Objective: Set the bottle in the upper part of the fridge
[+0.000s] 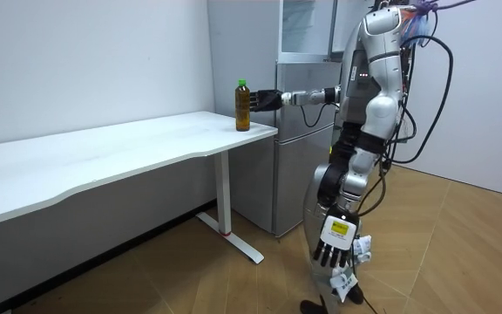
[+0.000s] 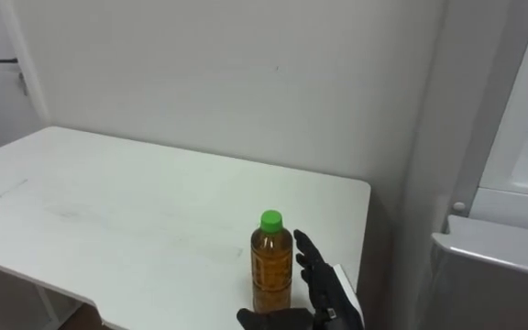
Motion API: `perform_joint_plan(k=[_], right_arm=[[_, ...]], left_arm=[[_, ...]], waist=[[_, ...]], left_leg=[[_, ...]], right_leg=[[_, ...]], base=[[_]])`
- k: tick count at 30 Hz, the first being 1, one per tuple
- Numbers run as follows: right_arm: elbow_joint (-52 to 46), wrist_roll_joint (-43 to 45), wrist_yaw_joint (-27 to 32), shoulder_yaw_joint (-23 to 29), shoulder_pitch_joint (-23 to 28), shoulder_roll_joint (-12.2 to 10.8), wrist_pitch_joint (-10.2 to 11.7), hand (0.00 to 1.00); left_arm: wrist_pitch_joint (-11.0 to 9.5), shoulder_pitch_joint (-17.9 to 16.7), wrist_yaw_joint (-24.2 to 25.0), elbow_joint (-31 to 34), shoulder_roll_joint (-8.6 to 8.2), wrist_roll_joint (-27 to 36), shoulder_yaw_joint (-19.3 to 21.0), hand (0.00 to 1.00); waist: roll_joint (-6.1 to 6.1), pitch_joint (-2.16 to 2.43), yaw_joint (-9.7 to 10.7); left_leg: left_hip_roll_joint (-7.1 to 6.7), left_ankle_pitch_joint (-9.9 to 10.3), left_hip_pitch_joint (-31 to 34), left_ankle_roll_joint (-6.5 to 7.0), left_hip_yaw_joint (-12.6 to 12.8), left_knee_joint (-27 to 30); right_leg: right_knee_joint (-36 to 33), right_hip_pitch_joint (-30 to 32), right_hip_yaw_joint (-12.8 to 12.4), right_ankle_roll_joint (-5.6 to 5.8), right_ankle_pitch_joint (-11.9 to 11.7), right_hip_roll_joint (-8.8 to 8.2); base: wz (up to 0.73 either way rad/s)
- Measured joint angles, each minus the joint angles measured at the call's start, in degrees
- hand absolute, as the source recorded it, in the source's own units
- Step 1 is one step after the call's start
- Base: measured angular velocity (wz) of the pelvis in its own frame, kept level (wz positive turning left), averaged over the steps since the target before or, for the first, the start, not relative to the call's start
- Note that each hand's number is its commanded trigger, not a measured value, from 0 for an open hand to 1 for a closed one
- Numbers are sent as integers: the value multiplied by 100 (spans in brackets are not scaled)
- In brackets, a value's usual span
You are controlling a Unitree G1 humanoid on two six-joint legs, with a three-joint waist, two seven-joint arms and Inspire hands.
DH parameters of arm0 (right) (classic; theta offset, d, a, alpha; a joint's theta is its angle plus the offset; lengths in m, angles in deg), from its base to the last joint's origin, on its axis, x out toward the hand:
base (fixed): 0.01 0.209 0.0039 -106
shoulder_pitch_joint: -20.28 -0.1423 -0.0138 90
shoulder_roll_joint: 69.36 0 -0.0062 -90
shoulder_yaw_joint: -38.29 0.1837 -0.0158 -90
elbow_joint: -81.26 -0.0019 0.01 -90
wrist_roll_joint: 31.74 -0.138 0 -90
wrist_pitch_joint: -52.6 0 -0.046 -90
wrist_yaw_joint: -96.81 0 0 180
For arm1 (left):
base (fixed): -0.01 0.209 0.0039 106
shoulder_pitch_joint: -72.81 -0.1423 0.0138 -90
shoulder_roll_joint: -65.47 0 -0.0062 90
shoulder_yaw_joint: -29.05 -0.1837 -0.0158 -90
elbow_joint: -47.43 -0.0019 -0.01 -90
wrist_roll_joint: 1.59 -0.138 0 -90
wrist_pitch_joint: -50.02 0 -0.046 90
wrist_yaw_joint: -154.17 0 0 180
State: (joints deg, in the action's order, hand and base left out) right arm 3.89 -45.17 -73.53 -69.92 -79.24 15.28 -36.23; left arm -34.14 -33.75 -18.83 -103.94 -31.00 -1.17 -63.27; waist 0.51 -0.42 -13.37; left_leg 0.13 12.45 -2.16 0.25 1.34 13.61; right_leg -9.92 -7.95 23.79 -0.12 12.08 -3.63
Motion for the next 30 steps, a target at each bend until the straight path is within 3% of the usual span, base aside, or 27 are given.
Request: perform_joint_plan(k=[10, 30], right_arm=[[-7, -140, -25, -97, -11, -39, 0, 0], [-6, -446, 20, -83, -167, -103, -1, 0]], left_arm=[[2, -2, 2, -11, 4, 12, -81, 0], [18, -53, 24, -40, 3, 14, -147, 0]], waist=[[13, 4, -108], [78, -29, -94]], left_leg=[[-12, -1, -11, 3, 7, 1], [-90, -25, 3, 45, 6, 0]], right_leg=[[-11, -4, 11, 12, 7, -20], [-117, -30, 165, 91, 76, -131]], base=[[0], [3]])
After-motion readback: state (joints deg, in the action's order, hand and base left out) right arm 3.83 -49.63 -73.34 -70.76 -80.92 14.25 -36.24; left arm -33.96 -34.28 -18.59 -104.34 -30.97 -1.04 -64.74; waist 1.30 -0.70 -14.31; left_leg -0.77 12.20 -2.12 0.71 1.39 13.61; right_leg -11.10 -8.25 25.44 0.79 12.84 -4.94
